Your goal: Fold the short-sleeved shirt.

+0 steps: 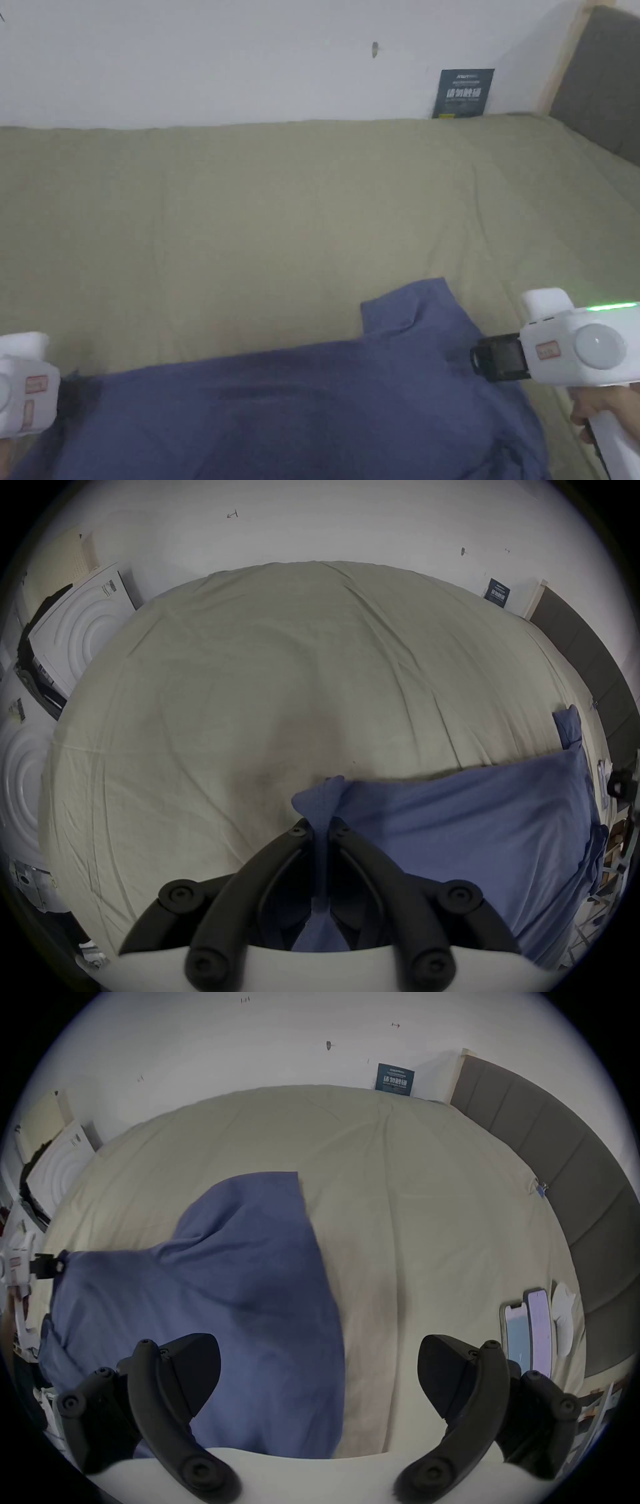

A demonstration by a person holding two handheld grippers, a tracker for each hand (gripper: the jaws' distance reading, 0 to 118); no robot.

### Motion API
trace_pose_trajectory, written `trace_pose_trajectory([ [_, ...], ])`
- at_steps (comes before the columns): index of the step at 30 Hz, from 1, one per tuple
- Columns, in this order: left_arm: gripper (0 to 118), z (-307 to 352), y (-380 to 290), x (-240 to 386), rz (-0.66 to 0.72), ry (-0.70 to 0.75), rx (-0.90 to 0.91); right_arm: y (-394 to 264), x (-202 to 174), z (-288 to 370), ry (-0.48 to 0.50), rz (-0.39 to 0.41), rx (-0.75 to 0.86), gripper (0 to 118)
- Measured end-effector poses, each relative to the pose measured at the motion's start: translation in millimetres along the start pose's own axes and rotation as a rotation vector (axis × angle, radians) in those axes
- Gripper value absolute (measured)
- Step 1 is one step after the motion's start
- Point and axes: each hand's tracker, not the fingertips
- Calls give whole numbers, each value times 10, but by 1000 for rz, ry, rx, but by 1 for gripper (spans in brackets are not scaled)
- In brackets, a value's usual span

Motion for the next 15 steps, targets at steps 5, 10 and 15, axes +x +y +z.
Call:
trace_pose_trajectory([
  [5,7,-41,34,-51,5,-9,-7,161,-96,-429,10,30,-96,116],
  [10,7,-57,39,-66,9,-12,-10,110,-117,-480,45,21,-131,91],
  [15,7,54,29,-82,7,-14,-7,35,-210,117,84,4,-42,5],
])
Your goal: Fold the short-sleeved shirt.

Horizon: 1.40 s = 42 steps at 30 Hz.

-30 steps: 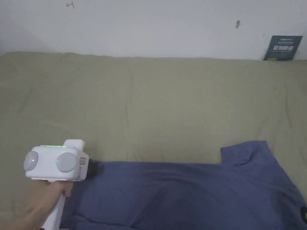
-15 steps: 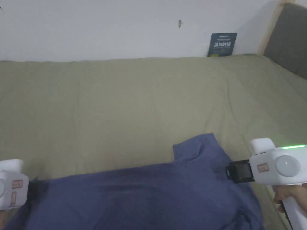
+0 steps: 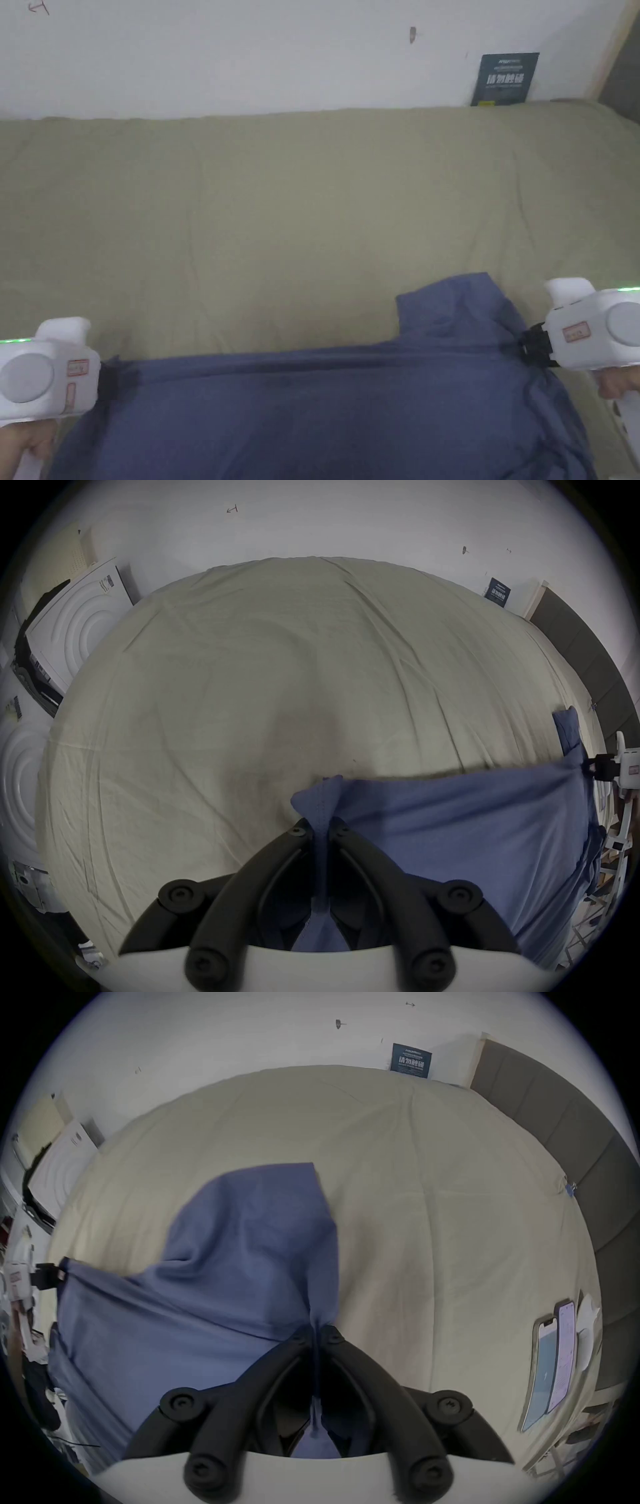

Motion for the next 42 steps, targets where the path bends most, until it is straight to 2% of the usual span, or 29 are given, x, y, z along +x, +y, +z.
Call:
trace_pose_trajectory([
  [2,7,117,-46,-30,18,-10,24,-52,-51,159,-8,21,21,5],
  [10,7,762,-393,-176,28,-32,96,-345,-80,902,72,-2,111,5],
  [21,7,1596,-1503,-380,60,-81,164,-1439,-40,1604,143,-14,161,5],
  [25,7,1635,-1861,-440,71,-103,161,-1854,-46,1620,145,-1,133,5],
  [28,7,1556,-2089,-476,91,-117,131,-2100,-15,1496,158,-45,89,5],
  [31,7,1472,-2247,-516,131,-131,100,-2269,-2,1345,151,-48,56,5],
  [36,7,1338,-2358,-552,161,-133,70,-2368,46,1156,148,-80,10,5],
  [40,7,1252,-2389,-552,118,-109,49,-2370,81,1086,145,-89,-16,5],
  [41,9,1254,-2383,-557,118,-108,48,-2355,70,1081,141,-90,-18,6],
  [42,34,1274,-2378,-537,122,-109,50,-2346,57,1103,142,-94,-19,20],
])
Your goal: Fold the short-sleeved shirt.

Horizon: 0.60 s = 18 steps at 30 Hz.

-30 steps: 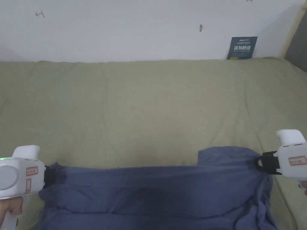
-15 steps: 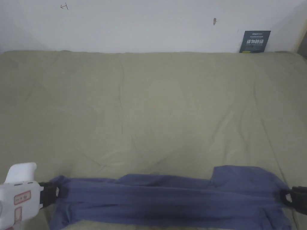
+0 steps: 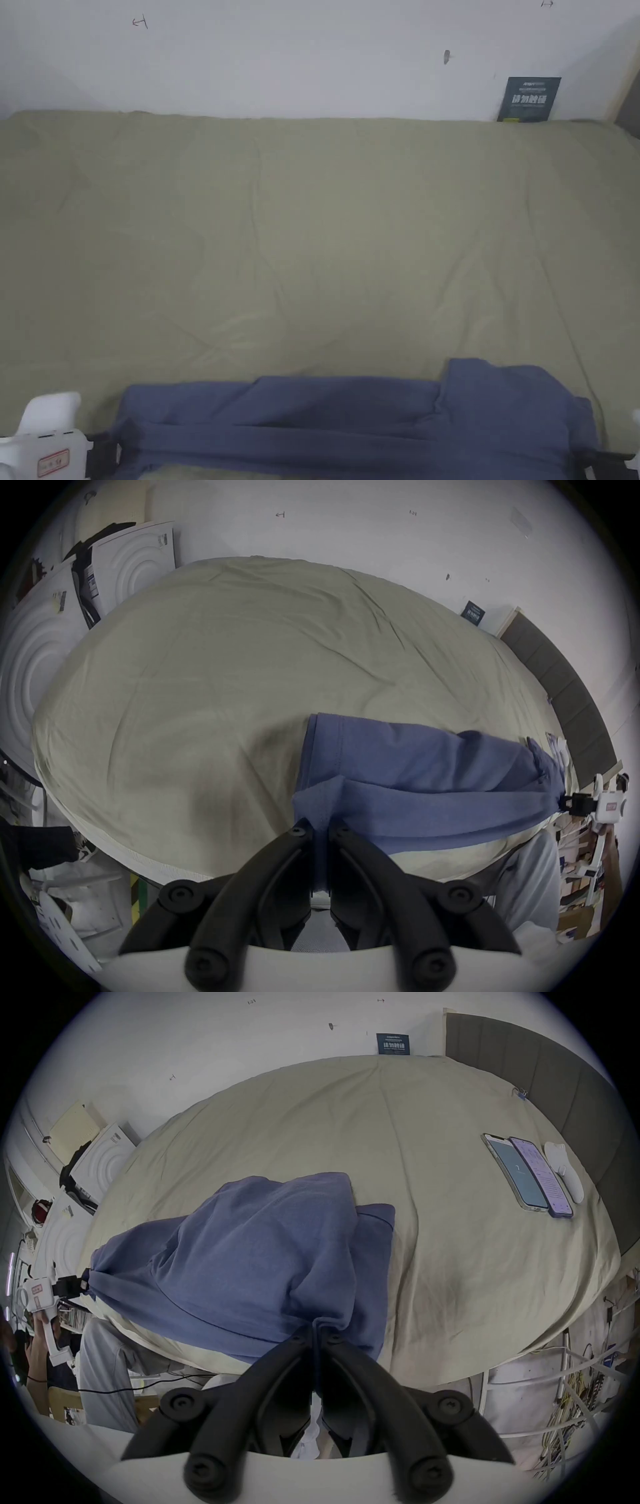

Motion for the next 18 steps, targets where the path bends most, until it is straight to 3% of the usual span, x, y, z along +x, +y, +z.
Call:
trace_pose_trajectory([
  [1,76,20,12,-6,0,-3,2,-7,-21,32,-2,-4,6,48],
  [2,116,50,23,-8,-3,9,9,8,-52,65,-22,0,13,84],
  [3,118,62,38,-25,-14,44,3,26,-76,96,-77,12,15,105],
  [4,117,107,35,-40,-32,76,-21,37,-93,125,-98,28,5,112],
  [6,115,297,10,-38,-38,133,53,29,-137,314,-131,45,78,117],
  [11,118,559,30,-285,30,86,63,65,-338,653,-224,42,169,117],
  [13,114,660,63,-282,47,84,50,129,-522,723,-199,84,211,107],
  [14,104,688,59,-295,53,43,60,150,-635,771,-204,91,240,94],
  [15,63,704,61,-299,86,1,69,162,-726,803,-205,106,264,67],
  [16,9,619,84,-421,118,-23,79,167,-824,833,-200,125,287,38],
  [17,0,575,105,-449,154,-38,91,193,-935,824,-201,131,287,9],
  [18,0,557,136,-483,159,-31,97,191,-1024,825,-205,125,317,2],
])
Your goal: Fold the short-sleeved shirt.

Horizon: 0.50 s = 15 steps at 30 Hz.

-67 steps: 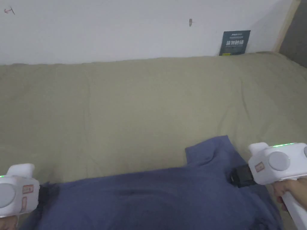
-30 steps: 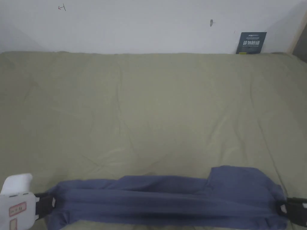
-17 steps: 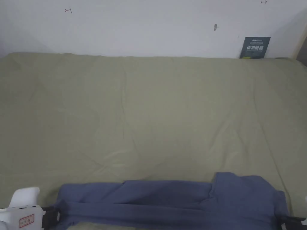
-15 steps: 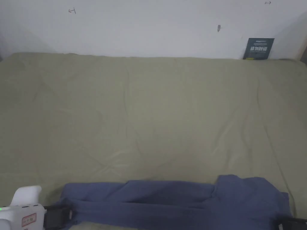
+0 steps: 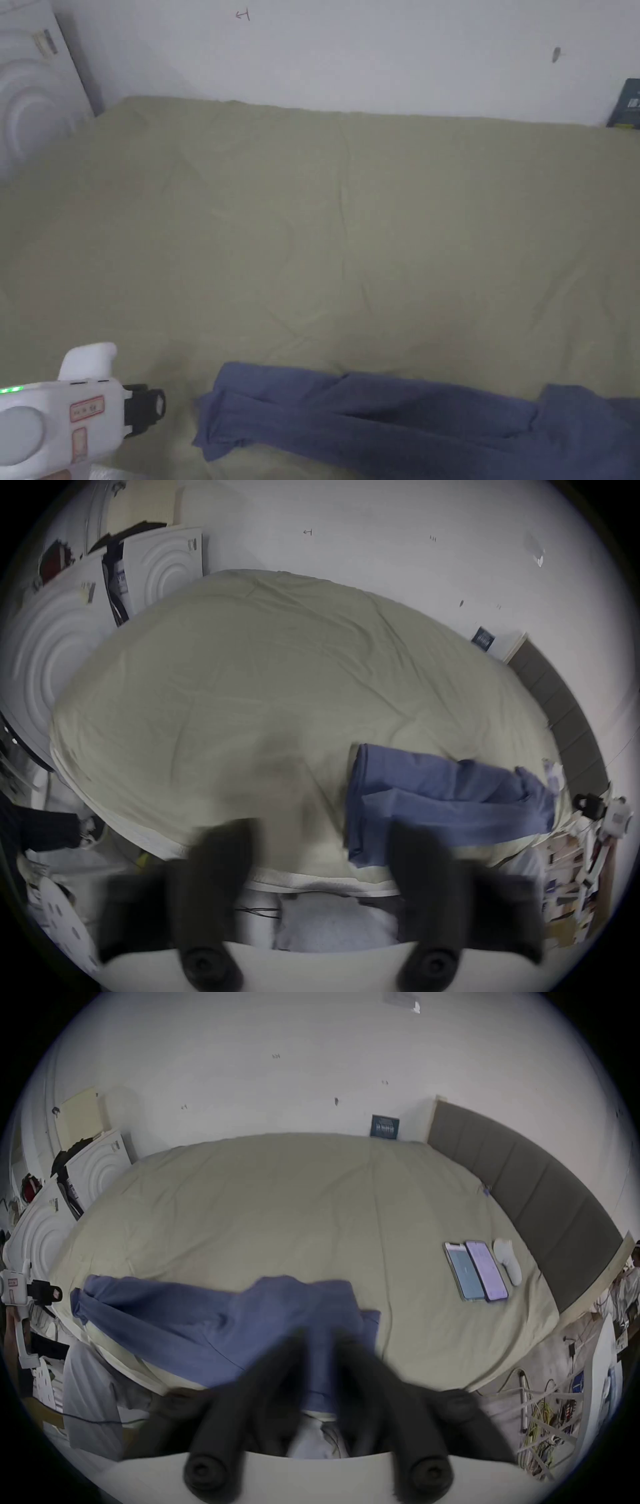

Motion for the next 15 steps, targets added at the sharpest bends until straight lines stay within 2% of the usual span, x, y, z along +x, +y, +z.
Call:
trace_pose_trajectory([
  [2,0,-67,23,-28,32,-67,-30,24,-93,29,50,-6,11,2],
  [6,0,-213,66,-139,123,-253,-87,53,-273,68,71,1,35,1],
  [9,0,-340,104,-189,133,-306,-114,32,-379,102,80,25,53,1],
  [13,0,-476,161,-317,170,-444,-172,-31,-540,185,125,3,40,1],
  [15,0,-481,193,-355,169,-432,-155,-69,-631,231,125,13,32,1],
])
